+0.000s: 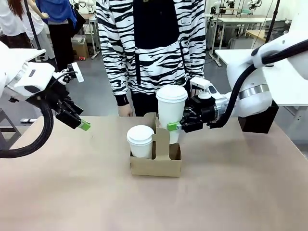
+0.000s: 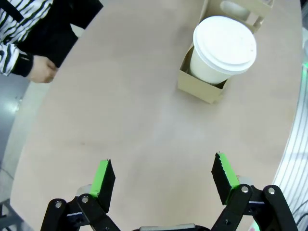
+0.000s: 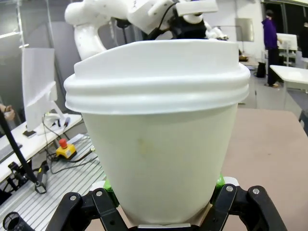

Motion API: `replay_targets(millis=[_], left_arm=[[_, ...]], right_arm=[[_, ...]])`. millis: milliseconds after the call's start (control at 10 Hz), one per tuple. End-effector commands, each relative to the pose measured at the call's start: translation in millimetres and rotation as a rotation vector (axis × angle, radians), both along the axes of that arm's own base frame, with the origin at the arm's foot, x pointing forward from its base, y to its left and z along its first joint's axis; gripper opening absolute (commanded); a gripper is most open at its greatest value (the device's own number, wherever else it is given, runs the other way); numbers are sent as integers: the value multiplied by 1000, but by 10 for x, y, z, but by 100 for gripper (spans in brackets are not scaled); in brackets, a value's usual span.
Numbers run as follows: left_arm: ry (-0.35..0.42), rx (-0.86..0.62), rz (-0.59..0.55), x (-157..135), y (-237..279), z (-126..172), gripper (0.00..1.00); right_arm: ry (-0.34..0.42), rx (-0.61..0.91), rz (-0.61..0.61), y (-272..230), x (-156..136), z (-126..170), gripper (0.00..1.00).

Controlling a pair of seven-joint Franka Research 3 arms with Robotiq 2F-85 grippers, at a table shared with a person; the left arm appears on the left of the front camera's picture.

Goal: Pour a drink into a cup and package it in a carrier.
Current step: Insert the held 600 ml Paper Cup into the Cup Carrier.

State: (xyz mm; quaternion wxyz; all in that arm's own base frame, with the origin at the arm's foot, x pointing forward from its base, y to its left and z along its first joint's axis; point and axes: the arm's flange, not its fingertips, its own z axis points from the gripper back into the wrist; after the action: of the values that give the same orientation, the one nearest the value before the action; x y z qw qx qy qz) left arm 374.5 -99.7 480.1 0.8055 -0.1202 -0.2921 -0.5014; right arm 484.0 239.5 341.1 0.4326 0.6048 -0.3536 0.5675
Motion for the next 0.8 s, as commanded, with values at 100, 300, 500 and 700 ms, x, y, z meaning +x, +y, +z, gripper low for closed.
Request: replay_targets(millis=[100, 300, 500, 700], left_arm=[[-2, 22, 21, -49, -70, 71, 100], [-2, 22, 21, -49, -70, 71, 100], [-2, 22, 21, -49, -70, 71, 100], [-2, 22, 21, -49, -70, 71, 100]], right_arm=[[-46, 21, 90, 67, 69, -186, 81], [-72, 16, 111, 132, 102, -384, 81], [-68, 14, 130, 163, 153, -592, 81], [-51, 9, 152, 166, 148, -727, 81]])
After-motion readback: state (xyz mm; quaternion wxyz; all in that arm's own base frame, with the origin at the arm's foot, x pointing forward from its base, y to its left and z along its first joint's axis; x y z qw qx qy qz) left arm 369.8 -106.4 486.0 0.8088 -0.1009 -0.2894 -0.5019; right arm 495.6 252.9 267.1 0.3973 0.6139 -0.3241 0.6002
